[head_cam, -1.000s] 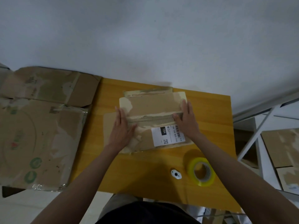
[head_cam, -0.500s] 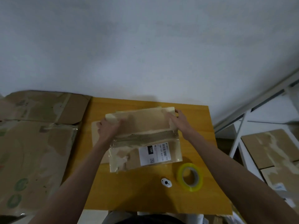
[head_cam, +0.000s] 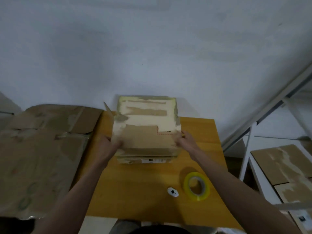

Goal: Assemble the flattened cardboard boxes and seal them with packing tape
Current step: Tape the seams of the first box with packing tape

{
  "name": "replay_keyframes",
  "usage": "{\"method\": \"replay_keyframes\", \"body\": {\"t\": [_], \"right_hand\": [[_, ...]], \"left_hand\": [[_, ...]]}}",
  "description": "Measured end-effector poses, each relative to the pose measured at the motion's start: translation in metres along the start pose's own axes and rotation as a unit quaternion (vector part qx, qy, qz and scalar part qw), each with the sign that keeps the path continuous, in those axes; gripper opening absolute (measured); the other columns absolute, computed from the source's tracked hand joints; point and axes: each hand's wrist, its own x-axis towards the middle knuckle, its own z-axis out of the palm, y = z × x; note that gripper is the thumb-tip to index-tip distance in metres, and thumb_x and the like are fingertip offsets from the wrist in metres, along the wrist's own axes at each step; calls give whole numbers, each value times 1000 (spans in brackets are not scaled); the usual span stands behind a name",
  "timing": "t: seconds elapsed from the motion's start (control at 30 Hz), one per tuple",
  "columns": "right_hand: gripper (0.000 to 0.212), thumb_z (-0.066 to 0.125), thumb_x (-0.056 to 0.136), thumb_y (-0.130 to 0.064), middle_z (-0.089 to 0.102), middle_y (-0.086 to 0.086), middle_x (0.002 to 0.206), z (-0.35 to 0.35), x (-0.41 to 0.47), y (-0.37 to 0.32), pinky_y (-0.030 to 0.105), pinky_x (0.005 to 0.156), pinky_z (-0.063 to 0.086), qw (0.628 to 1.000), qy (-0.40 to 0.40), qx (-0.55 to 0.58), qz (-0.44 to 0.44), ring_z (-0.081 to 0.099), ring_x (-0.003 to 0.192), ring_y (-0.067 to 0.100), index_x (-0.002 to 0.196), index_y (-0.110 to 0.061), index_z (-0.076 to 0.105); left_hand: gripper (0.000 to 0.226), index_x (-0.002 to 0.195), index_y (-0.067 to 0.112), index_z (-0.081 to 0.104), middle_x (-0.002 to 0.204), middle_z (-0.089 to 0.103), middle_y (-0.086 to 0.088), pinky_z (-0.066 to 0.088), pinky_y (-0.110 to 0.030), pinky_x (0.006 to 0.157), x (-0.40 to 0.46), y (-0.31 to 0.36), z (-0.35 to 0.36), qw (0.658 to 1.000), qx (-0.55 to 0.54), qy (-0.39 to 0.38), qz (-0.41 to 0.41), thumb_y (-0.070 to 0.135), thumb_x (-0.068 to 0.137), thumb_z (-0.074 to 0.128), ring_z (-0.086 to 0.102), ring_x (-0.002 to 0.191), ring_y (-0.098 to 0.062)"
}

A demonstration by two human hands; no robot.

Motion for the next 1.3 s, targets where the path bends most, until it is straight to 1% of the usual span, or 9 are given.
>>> {"method": "replay_keyframes", "body": {"t": [0.13, 0.3, 0.47, 0.6, 0.9, 1.03, 1.1, 1.2, 1.3], "right_hand": [[39, 56, 100, -16, 57, 1, 123, 3, -3, -3, 34, 73, 56, 1000, 10, -10, 10, 61, 98, 16, 138, -18, 45], [6, 57, 97, -16, 55, 2, 109, 2, 12, -16, 44, 75, 55, 998, 11, -65, 3, 57, 94, 20, 101, -20, 54], [65, 62, 97, -34, 39, -4, 144, 4, 49, -40, 47, 95, 49, 999, 26, -23, -5, 48, 127, 27, 151, -17, 30], [72, 59, 100, -33, 34, 2, 155, 4, 79, -52, 48, 102, 47, 998, 23, 56, 17, 47, 129, 29, 158, -19, 19], [42, 60, 98, -37, 57, -3, 130, 12, 56, -49, 43, 89, 57, 989, 70, 123, -53, 60, 110, 18, 137, -24, 51], [21, 60, 99, -26, 60, -5, 103, 7, 23, -36, 34, 72, 49, 967, 125, 167, -148, 59, 89, 8, 112, -11, 56], [11, 53, 101, -12, 62, 0, 96, 6, 14, -13, 37, 68, 49, 968, 102, 166, -158, 61, 82, 11, 109, -7, 58], [22, 49, 94, 3, 67, 16, 109, 6, 8, 34, 52, 81, 54, 983, 39, 134, -122, 64, 97, 28, 108, 0, 65], [28, 51, 80, -1, 64, 4, 131, 6, 0, 67, 46, 91, 52, 986, -29, 118, -116, 57, 123, 25, 100, -4, 72]], "left_hand": [[67, 135, 14, 40, 117, 53, -5, 46, -38, 76, 8, -8, -11, 999, 20, -34, 13, 33, 83, 79, 56, 99, -23], [70, 140, 7, 45, 124, 57, -11, 51, -39, 83, 32, 7, -16, 994, 71, -78, 20, 30, 84, 79, 56, 102, -24], [82, 149, 9, 36, 143, 51, -10, 52, -41, 90, 69, 31, -20, 994, 63, -86, -6, 45, 86, 73, 55, 120, -31], [83, 153, 8, 29, 149, 44, -9, 45, -36, 89, 98, 51, -14, 995, -17, -99, -29, 42, 89, 70, 48, 130, -30], [98, 151, 15, 34, 140, 51, -4, 50, -42, 98, 94, 51, -19, 994, -57, -90, 16, 51, 74, 82, 54, 120, -24], [71, 137, 28, 42, 120, 57, 12, 50, -20, 79, 58, 46, -25, 985, -121, -79, 91, 40, 77, 80, 60, 106, -7], [63, 133, 32, 45, 120, 58, 17, 51, -22, 85, 40, 31, -24, 982, -135, -93, 90, 53, 80, 71, 59, 109, -3], [60, 140, 38, 46, 141, 52, 12, 39, -41, 111, 19, -1, -15, 976, -187, -97, 48, 70, 90, 44, 50, 130, -13], [70, 155, 31, 25, 158, 32, -2, 32, -47, 116, 5, -25, -3, 969, -240, -50, -32, 67, 95, 30, 36, 142, -27]]}}
